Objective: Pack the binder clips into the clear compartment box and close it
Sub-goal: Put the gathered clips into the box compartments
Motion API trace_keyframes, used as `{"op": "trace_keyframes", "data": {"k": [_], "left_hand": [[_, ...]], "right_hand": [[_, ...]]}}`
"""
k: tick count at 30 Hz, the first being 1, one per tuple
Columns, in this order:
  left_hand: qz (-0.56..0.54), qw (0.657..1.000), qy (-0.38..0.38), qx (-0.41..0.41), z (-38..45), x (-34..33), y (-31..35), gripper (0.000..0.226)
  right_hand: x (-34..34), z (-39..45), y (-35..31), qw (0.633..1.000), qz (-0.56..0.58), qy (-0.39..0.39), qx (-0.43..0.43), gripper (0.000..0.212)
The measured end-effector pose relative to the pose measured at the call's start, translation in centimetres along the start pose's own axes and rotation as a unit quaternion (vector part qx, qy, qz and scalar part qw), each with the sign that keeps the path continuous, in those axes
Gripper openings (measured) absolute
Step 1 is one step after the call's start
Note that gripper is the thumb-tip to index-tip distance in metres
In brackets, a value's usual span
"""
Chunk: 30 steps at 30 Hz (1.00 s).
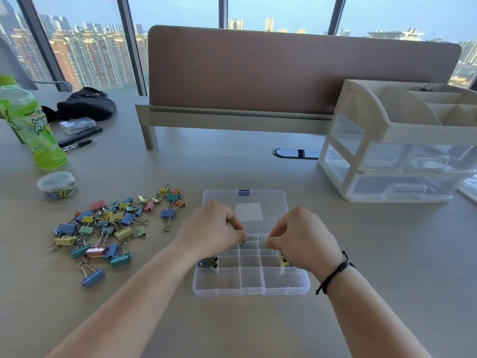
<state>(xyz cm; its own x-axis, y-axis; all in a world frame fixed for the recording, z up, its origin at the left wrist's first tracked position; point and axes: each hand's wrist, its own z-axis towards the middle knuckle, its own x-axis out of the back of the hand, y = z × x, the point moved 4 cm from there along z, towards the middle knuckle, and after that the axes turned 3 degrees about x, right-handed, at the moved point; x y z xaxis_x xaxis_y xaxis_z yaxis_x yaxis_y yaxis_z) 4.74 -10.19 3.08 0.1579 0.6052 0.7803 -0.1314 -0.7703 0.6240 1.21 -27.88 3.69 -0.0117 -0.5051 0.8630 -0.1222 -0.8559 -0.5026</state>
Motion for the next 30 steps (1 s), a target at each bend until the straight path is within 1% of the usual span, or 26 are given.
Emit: {"op": "trace_keyframes", "data": {"k": [3, 7, 12, 17, 20, 23, 24, 26, 28, 30], "left_hand": [[0.0, 1.0, -0.004, -0.003, 0.0, 0.0, 0.1, 0.011], [-0.004, 1.0, -0.011, -0.01, -0.1, 0.1, 0.1, 0.011], [-0.024, 0.999, -0.02, -0.028, -0.3, 0.7, 0.2, 0.011], [-0.041, 0.997, -0.044, -0.058, -0.5, 1.5, 0.2, 0.011], [-0.061, 0.993, -0.052, -0.091, -0.9, 1.8, 0.8, 0.019], [-0.073, 0.99, -0.023, -0.118, -1.2, 2.0, 1.2, 0.032], [-0.07, 0.99, -0.013, -0.123, -1.3, 2.0, 1.3, 0.032], [-0.068, 0.99, -0.005, -0.126, -1.3, 2.0, 1.3, 0.023], [-0.057, 0.991, -0.008, -0.121, -1.3, 2.0, 1.2, 0.013], [-0.038, 0.992, -0.017, -0.117, -1.2, 2.1, 1.0, 0.009]], "right_hand": [[0.1, -0.2, -0.1, 1.0, -0.017, 0.01, 0.004, 0.008], [0.3, -0.4, -0.4, 1.0, -0.009, 0.01, 0.016, 0.009], [2.3, -0.3, -0.3, 0.996, 0.061, 0.039, 0.048, 0.013], [2.8, -0.7, -1.3, 0.983, 0.121, 0.065, 0.122, 0.009], [2.0, -0.7, -1.5, 0.975, 0.172, 0.083, 0.116, 0.009], [1.4, -0.5, -1.5, 0.966, 0.22, 0.099, 0.096, 0.011], [1.3, -0.5, -1.5, 0.964, 0.228, 0.097, 0.092, 0.012], [1.1, -0.5, -1.6, 0.965, 0.23, 0.082, 0.095, 0.014], [1.0, -0.5, -1.6, 0.968, 0.218, 0.064, 0.106, 0.015], [0.7, -0.4, -1.7, 0.971, 0.201, 0.052, 0.12, 0.013]]}}
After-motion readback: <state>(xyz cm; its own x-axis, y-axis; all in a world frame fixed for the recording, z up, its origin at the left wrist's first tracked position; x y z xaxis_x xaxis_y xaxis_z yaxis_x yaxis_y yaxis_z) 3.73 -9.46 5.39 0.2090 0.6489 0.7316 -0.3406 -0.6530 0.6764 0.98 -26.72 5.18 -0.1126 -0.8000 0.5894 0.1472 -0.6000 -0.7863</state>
